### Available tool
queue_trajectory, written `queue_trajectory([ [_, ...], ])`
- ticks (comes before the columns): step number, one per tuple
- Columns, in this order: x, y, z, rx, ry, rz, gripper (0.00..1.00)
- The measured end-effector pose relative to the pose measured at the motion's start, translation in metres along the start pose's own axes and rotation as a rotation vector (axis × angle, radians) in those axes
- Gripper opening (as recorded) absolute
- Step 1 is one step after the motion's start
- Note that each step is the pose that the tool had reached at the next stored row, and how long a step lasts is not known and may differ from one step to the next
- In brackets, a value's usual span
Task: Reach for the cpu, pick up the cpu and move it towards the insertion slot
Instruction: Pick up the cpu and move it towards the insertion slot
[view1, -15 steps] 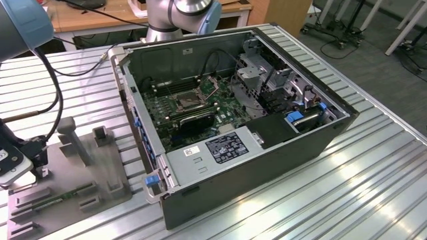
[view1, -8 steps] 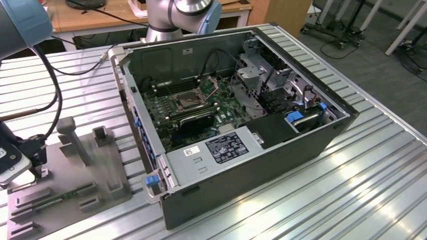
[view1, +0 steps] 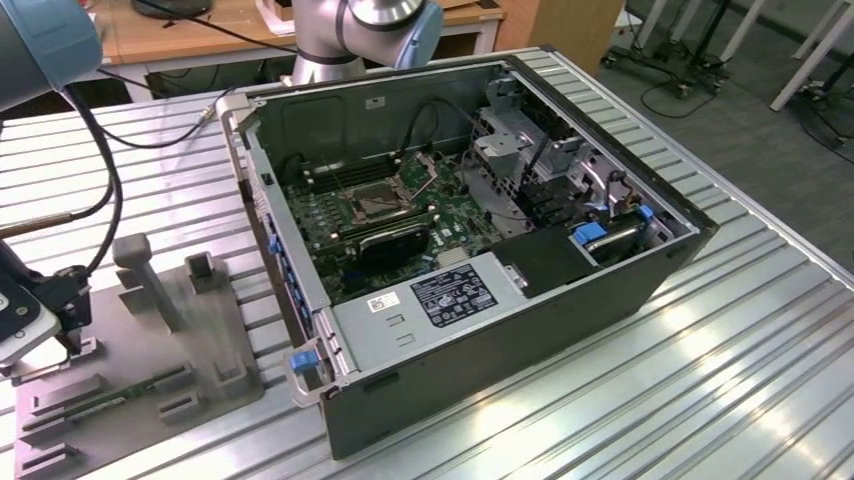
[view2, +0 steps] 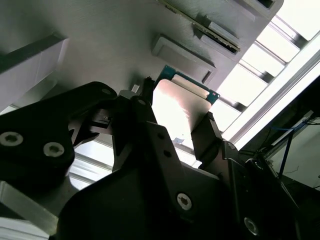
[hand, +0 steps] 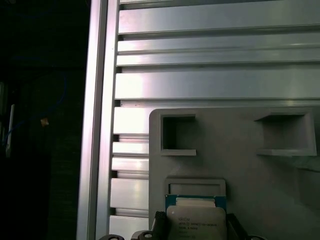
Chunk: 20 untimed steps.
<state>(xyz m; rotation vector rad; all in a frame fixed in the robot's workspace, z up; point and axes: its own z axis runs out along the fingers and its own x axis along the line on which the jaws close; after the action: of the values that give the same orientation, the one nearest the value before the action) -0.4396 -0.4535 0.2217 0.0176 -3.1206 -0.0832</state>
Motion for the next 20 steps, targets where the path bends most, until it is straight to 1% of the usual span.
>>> queue_trajectory([
  [13, 0.0001, 0.0004, -0.0077, 0.0000, 0.0000, 0.000, 0.54],
  [20, 0.0002, 0.0007, -0.0135, -0.0001, -0.0001, 0.000, 0.54],
])
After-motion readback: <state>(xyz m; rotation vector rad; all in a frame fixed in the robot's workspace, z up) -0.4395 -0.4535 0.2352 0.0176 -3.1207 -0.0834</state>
